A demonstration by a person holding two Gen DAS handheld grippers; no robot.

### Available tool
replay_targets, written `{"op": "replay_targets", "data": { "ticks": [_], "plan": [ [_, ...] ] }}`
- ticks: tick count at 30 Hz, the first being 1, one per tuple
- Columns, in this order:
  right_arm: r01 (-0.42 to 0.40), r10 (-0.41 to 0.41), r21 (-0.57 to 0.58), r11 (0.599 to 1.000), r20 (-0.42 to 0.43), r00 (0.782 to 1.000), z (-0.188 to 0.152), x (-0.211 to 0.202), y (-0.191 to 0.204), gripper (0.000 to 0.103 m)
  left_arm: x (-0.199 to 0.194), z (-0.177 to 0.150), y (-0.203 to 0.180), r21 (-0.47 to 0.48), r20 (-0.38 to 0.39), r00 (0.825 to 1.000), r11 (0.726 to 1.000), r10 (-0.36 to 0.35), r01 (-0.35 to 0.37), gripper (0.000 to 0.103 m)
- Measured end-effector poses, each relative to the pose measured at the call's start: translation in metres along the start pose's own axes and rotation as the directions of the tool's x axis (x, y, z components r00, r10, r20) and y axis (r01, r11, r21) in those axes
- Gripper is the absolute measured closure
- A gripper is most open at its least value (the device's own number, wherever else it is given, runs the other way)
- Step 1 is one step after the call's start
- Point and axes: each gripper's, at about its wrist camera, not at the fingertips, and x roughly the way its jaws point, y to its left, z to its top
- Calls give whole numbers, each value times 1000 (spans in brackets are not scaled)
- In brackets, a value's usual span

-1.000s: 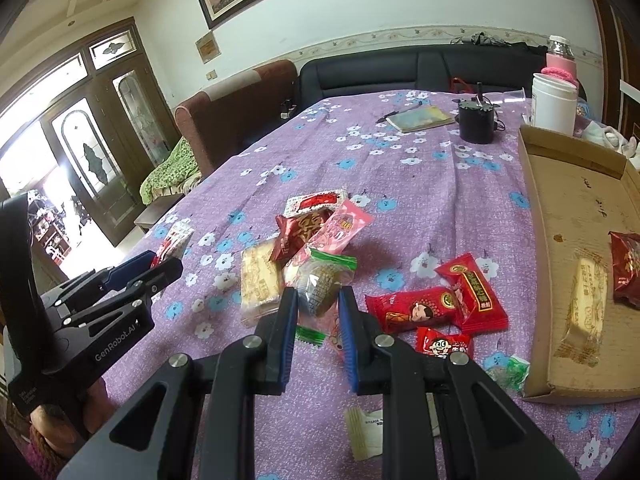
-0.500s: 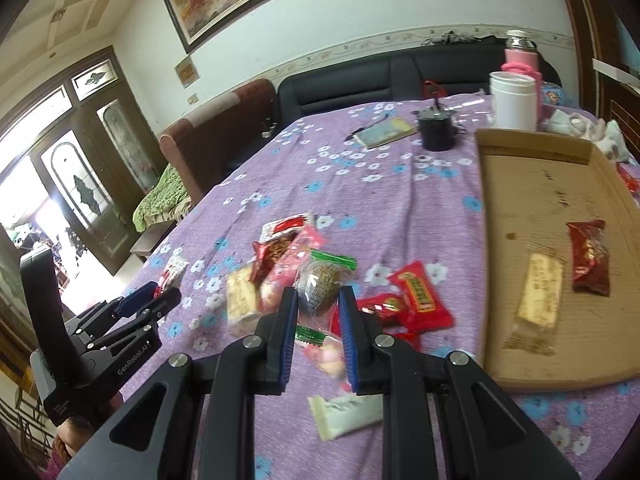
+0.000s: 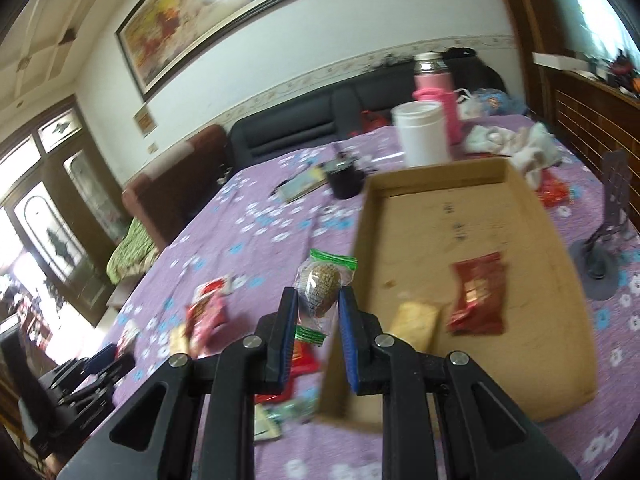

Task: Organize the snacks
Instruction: 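Carry both packets to the tray and open the left gripper over it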

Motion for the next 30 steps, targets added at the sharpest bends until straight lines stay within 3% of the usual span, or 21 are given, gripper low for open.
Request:
{"op": "replay_targets", "data": {
  "ticks": [6, 12, 17, 23, 30],
  "plan": [
    [35, -39, 108, 994, 27, 999, 8, -7, -59, 83, -9, 32, -67, 83, 5, 992, 989, -124, 123, 68],
    [110, -115, 165, 980, 19, 993, 10, -9, -95, 83, 4, 57, -154, 141, -55, 954, 943, -296, 301, 68],
    [150, -148, 217, 965, -25, 989, 6, -2, -114, 83, 33, 57, -214, 152, -131, 927, 917, -351, 368, 69],
    [195, -186, 220, 956, -62, 981, 3, 5, -118, 83, 55, 43, -244, 155, -184, 908, 901, -376, 405, 69],
    [234, -216, 210, 949, -101, 971, -3, 16, -120, 83, 70, 35, -237, 138, -212, 896, 896, -390, 423, 69]
  ]
}}
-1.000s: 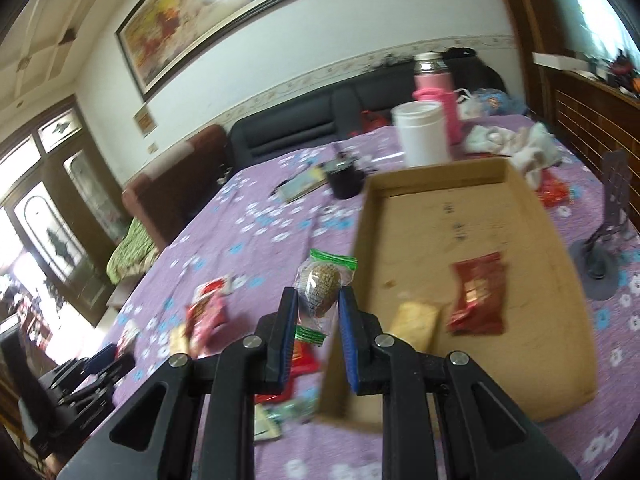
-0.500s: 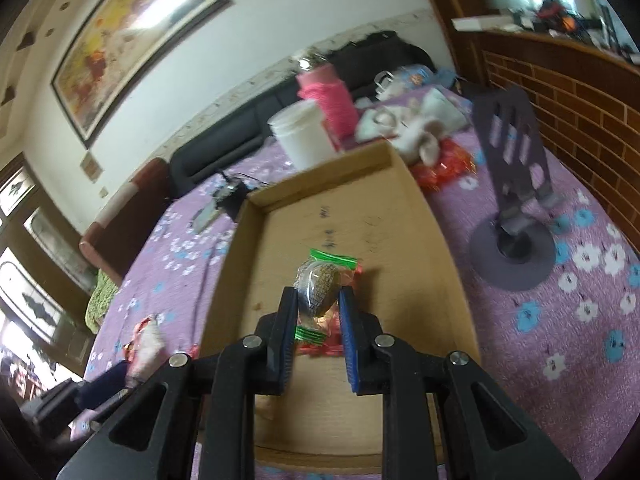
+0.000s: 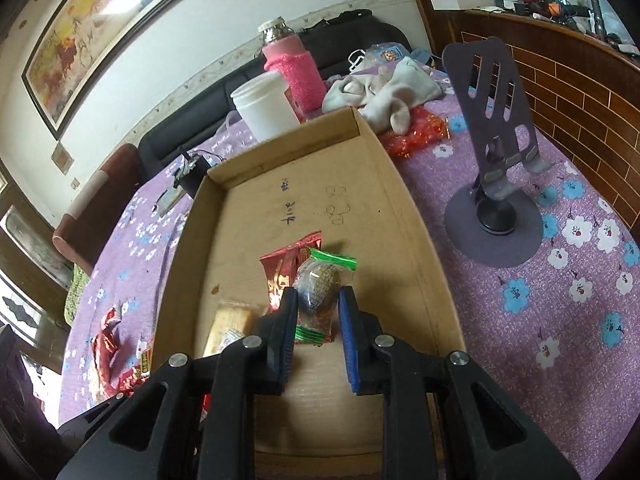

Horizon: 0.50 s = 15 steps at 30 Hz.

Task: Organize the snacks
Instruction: 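Carry both packets to the tray and open the left gripper over it, then open the right gripper to drop the nut bag into the tray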

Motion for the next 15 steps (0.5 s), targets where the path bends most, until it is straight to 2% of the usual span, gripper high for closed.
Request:
{"op": "replay_targets", "data": {
  "ticks": [15],
  "plan": [
    [51, -51, -18, 999, 11, 999, -2, 1, 2, 83, -3, -5, -16, 80, 39, 999, 996, 28, -31, 69]
  ]
}}
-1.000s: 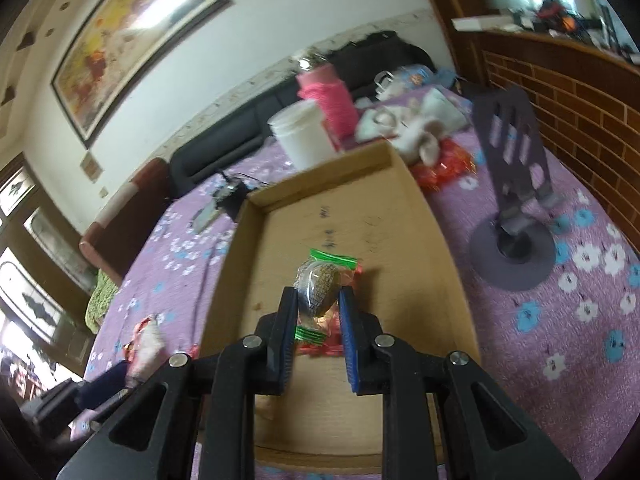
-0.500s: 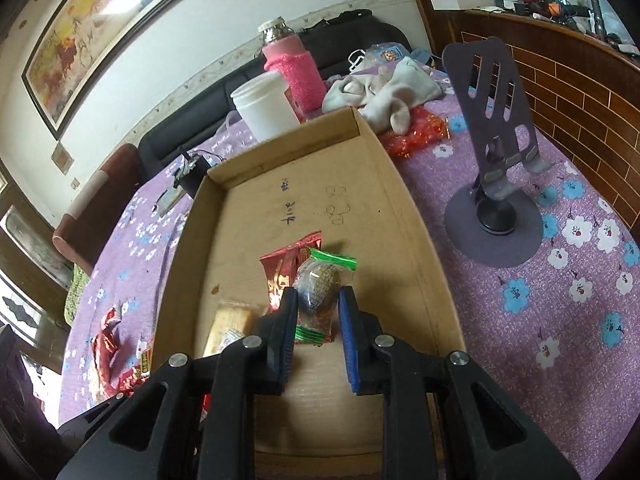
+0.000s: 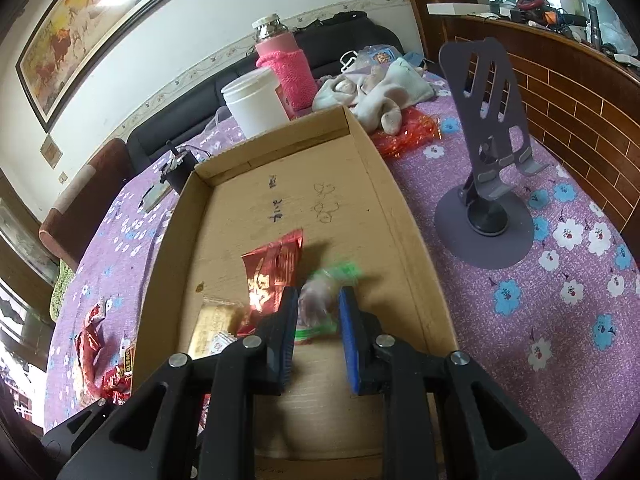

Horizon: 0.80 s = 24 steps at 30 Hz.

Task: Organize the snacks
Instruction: 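Open the right gripper to drop the nut bag into the tray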

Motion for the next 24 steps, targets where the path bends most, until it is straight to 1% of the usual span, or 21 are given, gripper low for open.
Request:
{"op": "replay_targets", "data": {
  "ticks": [4, 7, 8, 9, 11, 19, 22, 24],
  "plan": [
    [9, -8, -10, 1000, 23, 1000, 1, -6, 2, 82, 0, 0, 3, -13, -3, 1000, 1000, -7, 7, 69],
    [-1, 1, -7, 1000, 35, 999, 2, -10, 2, 82, -3, 1, 6, -27, 12, 1000, 1000, -8, 8, 68],
    [0, 1, -4, 1000, 43, 999, 2, -12, 2, 82, -4, 1, 7, -29, 15, 1000, 1000, -8, 8, 66],
    [-1, 1, -1, 1000, 48, 999, 3, -13, 2, 81, -5, 1, 8, -31, 18, 1000, 999, -7, 8, 60],
    [-2, 1, 6, 1000, 57, 998, 3, -15, 1, 78, -6, 0, 9, -35, 27, 1000, 999, 4, -3, 52],
    [-17, 16, 16, 1000, 86, 996, 4, -24, 1, 77, -12, 2, 14, -51, 49, 999, 999, 14, -12, 51],
    [-25, 24, 11, 1000, 99, 995, 3, -28, 4, 72, -17, 3, 18, -65, 60, 998, 998, 13, -9, 51],
    [-32, 31, 7, 999, 103, 994, 3, -29, 7, 71, -21, 4, 21, -76, 72, 997, 997, 12, -7, 51]
  ]
}}
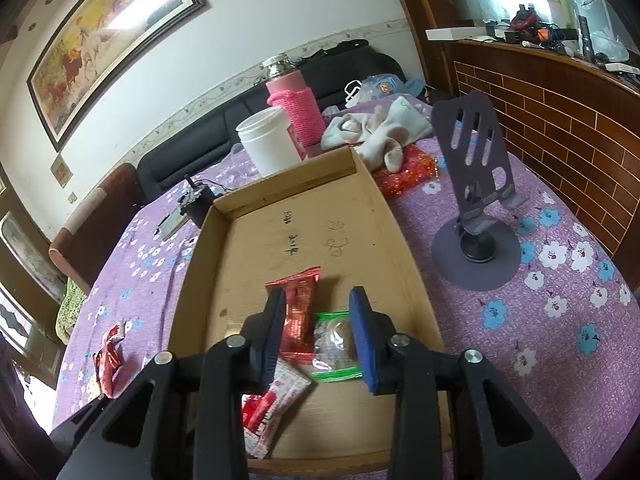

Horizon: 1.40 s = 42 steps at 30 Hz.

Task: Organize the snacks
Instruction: 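Open the right gripper to drop the nut bag into the tray, then move both grippers back over the snack pile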

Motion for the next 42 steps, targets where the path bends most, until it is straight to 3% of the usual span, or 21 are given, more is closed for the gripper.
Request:
{"op": "replay_targets", "data": {
  "ticks": [21, 27, 35, 42],
  "plan": [
    [-40, 39, -75, 996, -16, 999, -11, 2, 26, 70, -13, 11, 33, -105, 32, 999, 994, 34, -31, 48],
    [-36, 36, -67, 997, 3, 999, -10, -1, 26, 70, -7, 12, 38, -127, 6, 1000, 991, 31, -30, 48],
    [-47, 49, -54, 997, 31, 998, -7, -10, 23, 70, -33, 14, 51, -183, -30, 996, 979, 87, -91, 48],
    [-65, 69, -88, 994, 42, 997, -11, -17, 33, 63, -71, -16, 98, -245, -86, 978, 948, 188, -203, 47]
  ]
}}
